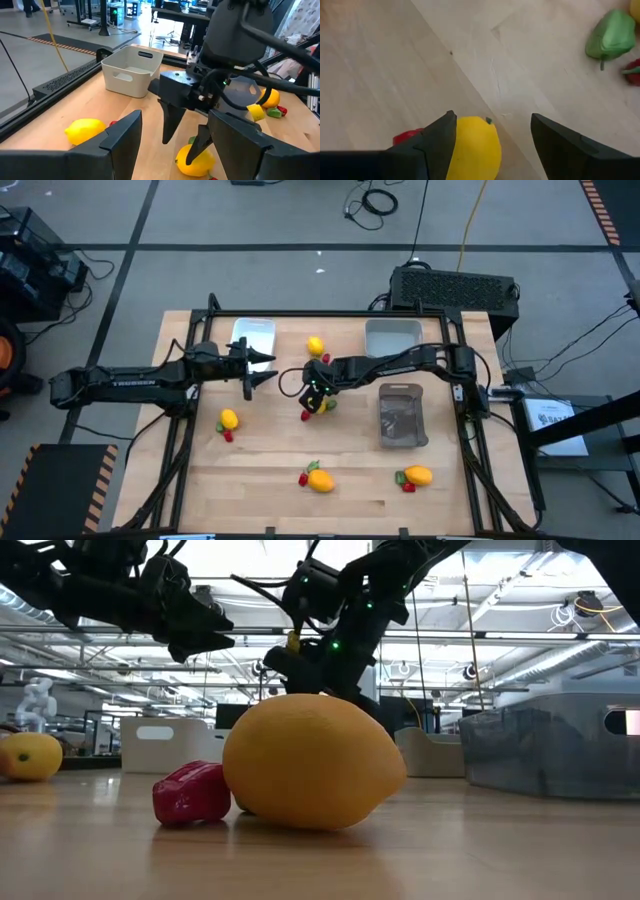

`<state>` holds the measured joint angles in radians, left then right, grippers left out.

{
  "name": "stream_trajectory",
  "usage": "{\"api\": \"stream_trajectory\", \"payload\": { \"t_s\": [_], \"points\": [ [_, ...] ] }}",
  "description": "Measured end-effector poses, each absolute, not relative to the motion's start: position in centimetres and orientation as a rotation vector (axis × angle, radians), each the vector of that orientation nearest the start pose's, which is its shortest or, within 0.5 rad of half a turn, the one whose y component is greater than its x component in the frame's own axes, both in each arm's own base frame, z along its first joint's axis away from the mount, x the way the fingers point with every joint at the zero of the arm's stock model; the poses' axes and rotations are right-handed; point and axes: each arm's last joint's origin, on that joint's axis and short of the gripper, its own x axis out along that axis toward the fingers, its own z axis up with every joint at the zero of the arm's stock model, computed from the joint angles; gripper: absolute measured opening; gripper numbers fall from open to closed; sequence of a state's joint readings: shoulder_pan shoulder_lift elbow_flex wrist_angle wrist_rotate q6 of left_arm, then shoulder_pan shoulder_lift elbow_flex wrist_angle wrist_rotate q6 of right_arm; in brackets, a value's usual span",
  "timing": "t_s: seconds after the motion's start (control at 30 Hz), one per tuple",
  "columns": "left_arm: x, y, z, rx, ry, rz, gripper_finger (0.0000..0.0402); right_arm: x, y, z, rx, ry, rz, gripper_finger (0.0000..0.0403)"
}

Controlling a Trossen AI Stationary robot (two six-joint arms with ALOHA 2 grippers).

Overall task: Sort produce into baskets
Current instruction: Put the yellow lemon into the gray bin

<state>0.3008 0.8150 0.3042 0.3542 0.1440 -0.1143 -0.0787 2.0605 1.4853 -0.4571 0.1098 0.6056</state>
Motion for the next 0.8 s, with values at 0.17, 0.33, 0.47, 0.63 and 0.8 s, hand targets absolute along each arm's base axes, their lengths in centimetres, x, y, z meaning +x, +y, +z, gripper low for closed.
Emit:
{"api": "stream_trajectory", "payload": {
  "t_s": [0.17, 0.33, 0.47, 0.63, 0.8],
  "points": [
    [17.0, 4.9, 21.3, -0.146, 0.143, 0.167, 0.0235, 43.0, -3.6, 17.4, 0.524, 0.946, -0.465, 0.0242],
    [17.0, 4.9, 21.3, -0.131, 0.144, 0.167, 0.0235, 43.1, -3.5, 18.7, 0.546, 1.018, -0.386, 0.0242],
    [17.0, 4.9, 21.3, -0.130, 0.144, 0.167, 0.0235, 43.1, -3.3, 19.3, 0.598, 1.032, -0.339, 0.0242],
    [17.1, 4.9, 21.3, -0.125, 0.143, 0.167, 0.0235, 43.3, -3.4, 19.9, 0.661, 1.026, -0.367, 0.0242],
    [17.1, 4.9, 21.3, -0.121, 0.143, 0.166, 0.0235, 42.9, -4.4, 19.8, 0.764, 1.035, -0.449, 0.0242]
  ]
}}
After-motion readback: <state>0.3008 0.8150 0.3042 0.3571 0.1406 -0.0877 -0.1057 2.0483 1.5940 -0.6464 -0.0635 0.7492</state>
